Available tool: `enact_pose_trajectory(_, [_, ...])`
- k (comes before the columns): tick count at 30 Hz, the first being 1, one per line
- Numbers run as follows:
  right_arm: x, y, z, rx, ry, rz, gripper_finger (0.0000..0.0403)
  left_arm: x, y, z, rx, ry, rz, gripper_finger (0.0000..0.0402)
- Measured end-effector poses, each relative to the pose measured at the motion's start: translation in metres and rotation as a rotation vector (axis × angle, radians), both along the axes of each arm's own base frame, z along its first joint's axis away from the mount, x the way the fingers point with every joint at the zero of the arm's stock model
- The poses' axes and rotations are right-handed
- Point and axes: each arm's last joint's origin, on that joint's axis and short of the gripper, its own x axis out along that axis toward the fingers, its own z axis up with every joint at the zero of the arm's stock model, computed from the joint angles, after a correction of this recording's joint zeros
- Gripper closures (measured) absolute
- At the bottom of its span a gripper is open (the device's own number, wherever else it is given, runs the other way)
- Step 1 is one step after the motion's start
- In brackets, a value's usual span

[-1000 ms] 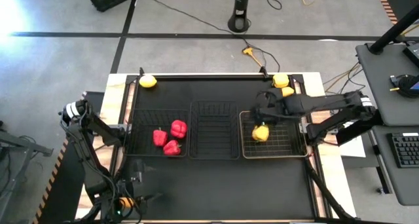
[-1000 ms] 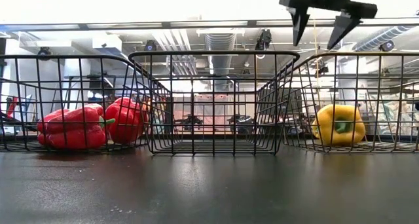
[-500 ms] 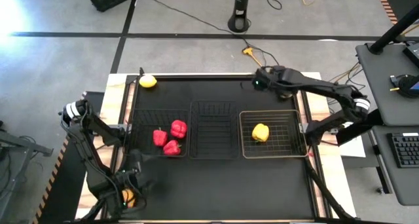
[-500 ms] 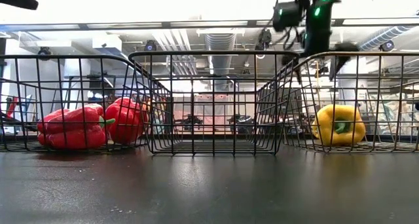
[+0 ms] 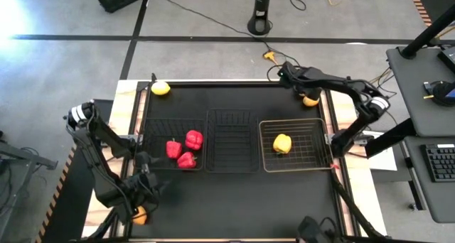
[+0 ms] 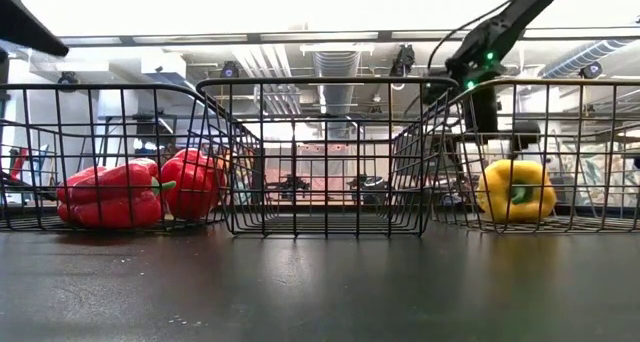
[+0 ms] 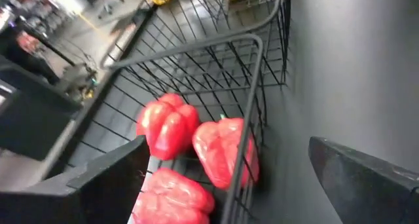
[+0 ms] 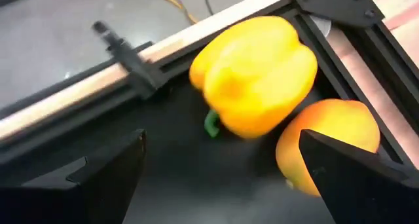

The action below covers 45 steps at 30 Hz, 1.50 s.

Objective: Sort produce into baskets
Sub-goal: Put the yellow bell pepper into the gold wire basket

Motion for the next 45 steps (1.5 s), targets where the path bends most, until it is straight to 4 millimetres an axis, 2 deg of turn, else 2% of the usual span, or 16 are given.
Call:
enact_pose_trajectory(6, [-0.012,-0.017,-0.011,-0.019,-0.004,-0.162,0.0012,-0.002,0.001,-0.009,-0.048,0.078,0.033,0.0004])
enact_pose_trajectory(13, [-0.014,-0.029,-0.013,-0.076,-0.03,-0.238,0.0012,-0.004,0.005,-0.005,-0.073,0.087,0.037,0.0004])
enact_pose_trajectory(19, [-0.019,-0.037,-0.028,-0.033,-0.026,-0.282,0.0012,-0.004,0.005,-0.004,-0.084,0.086,0.041,0.0004])
enact_pose_trajectory(27, [-0.022,-0.044,-0.036,-0.002,0.024,-0.233,0.0011,-0.005,0.006,-0.006,-0.115,0.085,0.073,0.0004])
enact_pose_trajectory(37, [-0.019,-0.047,-0.058,0.127,0.004,-0.165,0.0019,-0.006,0.011,-0.01,-0.116,0.053,0.083,0.0004])
enact_pose_trajectory(45, [-0.018,-0.045,-0.054,0.172,-0.012,-0.093,0.0054,-0.007,0.015,-0.008,-0.127,0.039,0.079,0.0004])
